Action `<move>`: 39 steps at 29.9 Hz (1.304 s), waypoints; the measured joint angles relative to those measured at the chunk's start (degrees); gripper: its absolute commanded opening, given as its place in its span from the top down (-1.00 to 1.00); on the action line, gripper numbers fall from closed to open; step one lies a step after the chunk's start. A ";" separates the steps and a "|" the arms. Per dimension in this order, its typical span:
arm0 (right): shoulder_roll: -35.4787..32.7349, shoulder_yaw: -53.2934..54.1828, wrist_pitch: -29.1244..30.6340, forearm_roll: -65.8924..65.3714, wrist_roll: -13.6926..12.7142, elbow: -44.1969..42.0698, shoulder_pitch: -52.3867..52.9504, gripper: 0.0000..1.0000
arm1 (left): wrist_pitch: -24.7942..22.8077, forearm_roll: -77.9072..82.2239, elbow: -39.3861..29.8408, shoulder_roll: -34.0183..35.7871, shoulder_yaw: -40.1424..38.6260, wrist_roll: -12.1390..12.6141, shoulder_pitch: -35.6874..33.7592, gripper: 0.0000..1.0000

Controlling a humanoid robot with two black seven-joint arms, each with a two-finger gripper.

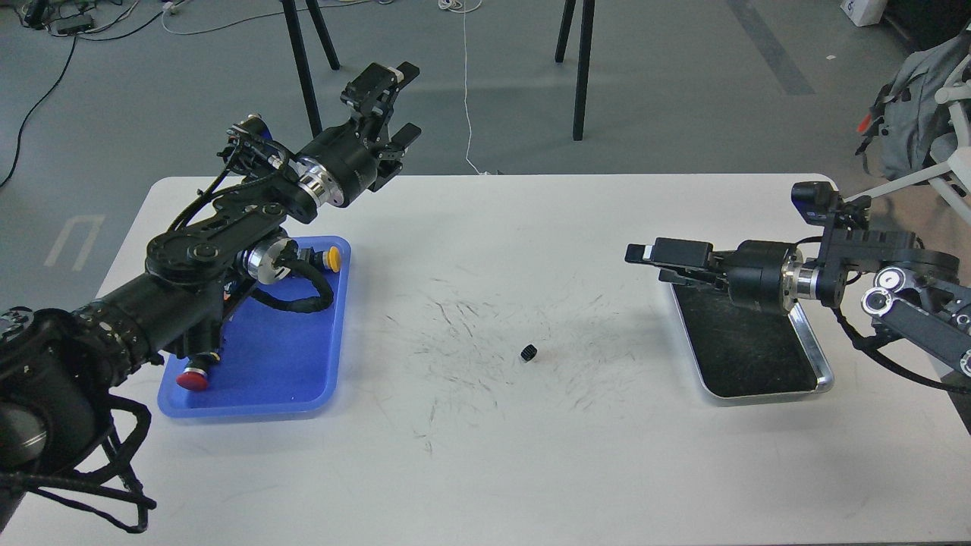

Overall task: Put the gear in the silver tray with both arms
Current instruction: 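Reach the right gripper toward the black gear on the table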

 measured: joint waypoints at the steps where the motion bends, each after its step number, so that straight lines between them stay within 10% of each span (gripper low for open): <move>1: -0.01 -0.20 0.00 -1.77 0.04 0.76 0.03 -0.96 | 0.00 0.00 0.00 -0.02 0.00 0.00 -0.03 -0.99; 39: 15.73 -29.08 -3.67 -17.29 -0.03 -0.51 19.55 -0.92 | 1.76 0.06 -0.10 0.04 0.15 0.00 0.07 -0.99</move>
